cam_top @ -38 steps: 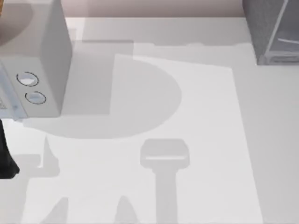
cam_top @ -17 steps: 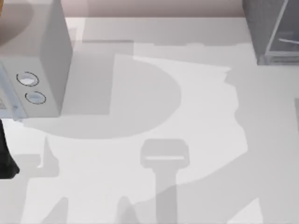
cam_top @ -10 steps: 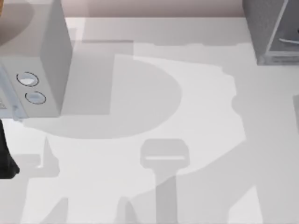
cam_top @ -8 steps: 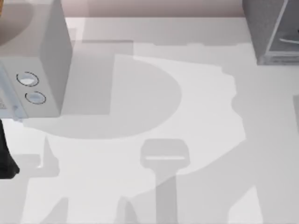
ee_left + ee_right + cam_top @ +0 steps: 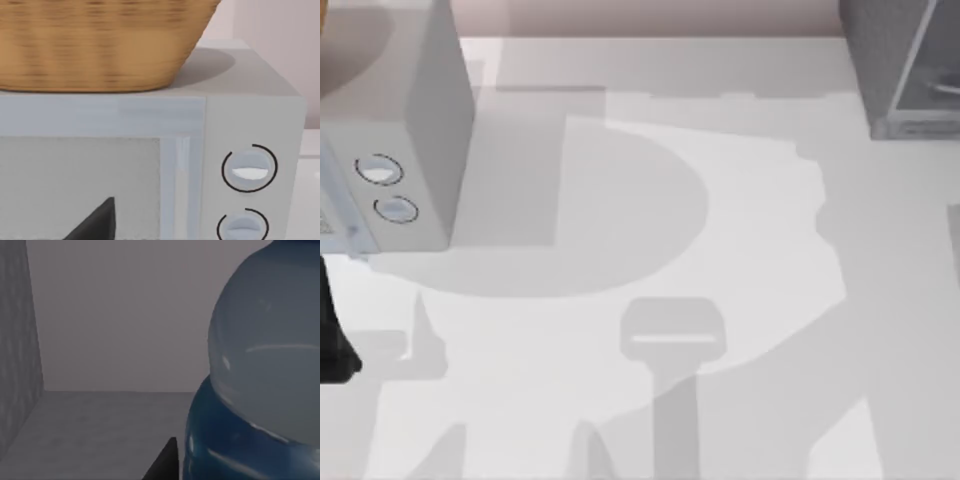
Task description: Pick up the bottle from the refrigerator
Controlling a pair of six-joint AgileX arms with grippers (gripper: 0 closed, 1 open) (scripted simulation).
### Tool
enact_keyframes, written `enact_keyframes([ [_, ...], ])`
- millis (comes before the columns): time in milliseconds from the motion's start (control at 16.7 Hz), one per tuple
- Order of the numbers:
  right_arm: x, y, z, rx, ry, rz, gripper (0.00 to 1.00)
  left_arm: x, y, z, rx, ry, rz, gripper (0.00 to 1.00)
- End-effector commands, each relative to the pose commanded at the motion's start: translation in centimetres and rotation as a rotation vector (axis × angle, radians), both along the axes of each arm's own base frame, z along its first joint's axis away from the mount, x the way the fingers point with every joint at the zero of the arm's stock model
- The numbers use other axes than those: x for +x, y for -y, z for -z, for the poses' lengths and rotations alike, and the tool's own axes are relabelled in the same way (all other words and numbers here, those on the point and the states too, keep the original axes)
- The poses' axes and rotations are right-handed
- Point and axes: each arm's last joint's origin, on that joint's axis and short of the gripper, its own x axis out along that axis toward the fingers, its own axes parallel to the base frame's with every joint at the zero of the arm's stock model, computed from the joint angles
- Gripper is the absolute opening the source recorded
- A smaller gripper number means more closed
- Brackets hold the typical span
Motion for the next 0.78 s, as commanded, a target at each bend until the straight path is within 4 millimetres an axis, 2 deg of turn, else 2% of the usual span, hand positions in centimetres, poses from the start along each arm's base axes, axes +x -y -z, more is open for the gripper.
enact_keyframes([
  [240, 0.0, 0.0, 0.0, 0.0, 0.0, 0.0, 0.02, 0.0, 0.0, 0.0, 0.0, 0.0, 0.0, 1.0],
  [780, -0.04, 0.14, -0.06, 0.001, 0.001, 0.003, 0.0, 0.0, 0.0, 0.0, 0.0, 0.0, 0.0, 1.0],
])
